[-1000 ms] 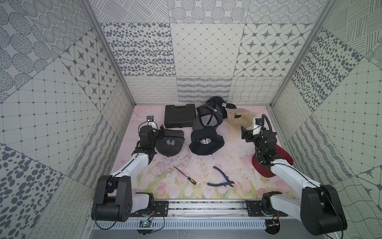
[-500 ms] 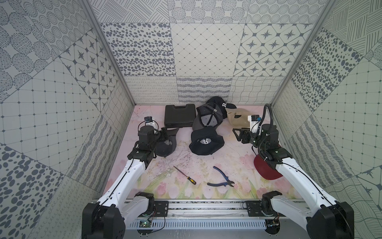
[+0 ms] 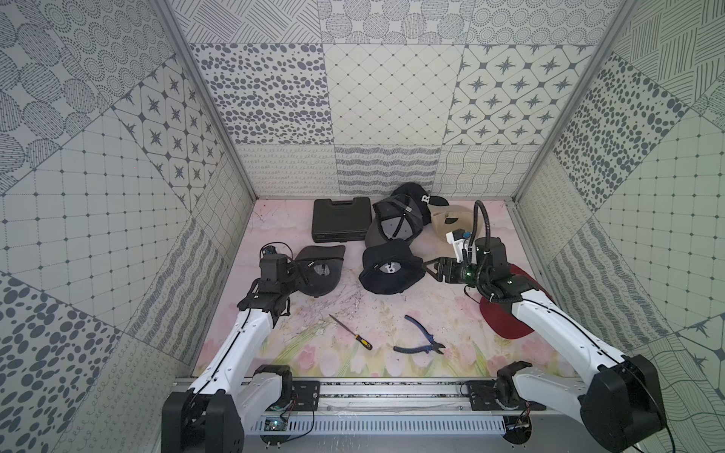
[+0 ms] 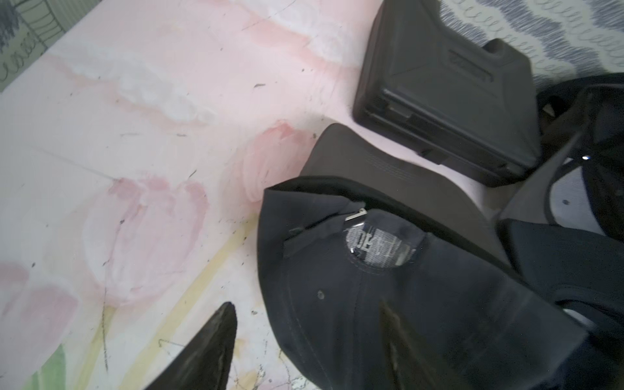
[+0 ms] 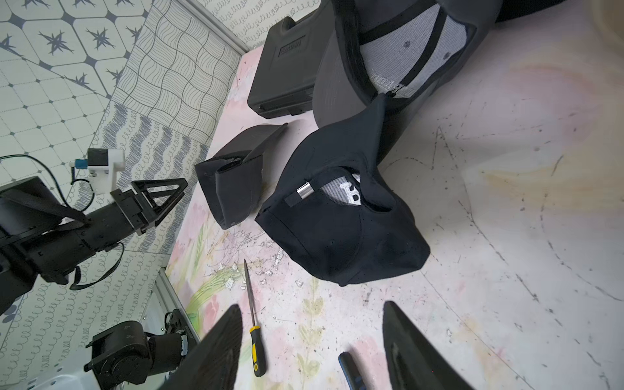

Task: Open the adjustable buckle of the baseball cap
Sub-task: Pick up the baseball cap from the center of the board.

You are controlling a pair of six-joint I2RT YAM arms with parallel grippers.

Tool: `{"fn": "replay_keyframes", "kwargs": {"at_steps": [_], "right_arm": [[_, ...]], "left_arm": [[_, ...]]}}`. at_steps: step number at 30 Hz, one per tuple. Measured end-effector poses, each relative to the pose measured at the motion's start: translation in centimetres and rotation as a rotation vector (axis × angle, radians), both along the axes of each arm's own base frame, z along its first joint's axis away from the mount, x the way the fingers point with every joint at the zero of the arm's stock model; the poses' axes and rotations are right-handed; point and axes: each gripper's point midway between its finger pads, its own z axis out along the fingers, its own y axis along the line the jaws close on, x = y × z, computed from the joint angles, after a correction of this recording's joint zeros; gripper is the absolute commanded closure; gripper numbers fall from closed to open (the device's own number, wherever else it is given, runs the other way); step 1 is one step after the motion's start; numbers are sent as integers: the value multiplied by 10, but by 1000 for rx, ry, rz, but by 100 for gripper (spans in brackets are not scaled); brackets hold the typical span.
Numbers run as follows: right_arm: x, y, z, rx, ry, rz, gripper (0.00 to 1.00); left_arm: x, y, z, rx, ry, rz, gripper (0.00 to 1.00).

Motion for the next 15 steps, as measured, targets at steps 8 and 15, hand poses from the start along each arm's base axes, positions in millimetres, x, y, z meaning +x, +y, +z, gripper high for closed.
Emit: {"fn": "replay_keyframes", "kwargs": {"at_steps": [8,15], "right_arm": [[-6,12,-6,30,42,60,36],[-20,35,-6,64,54,161,40]], "left_arm": [[-13,11,-48,-91,138,72,32],[-16,11,-74,-168,194,93,46]]}}
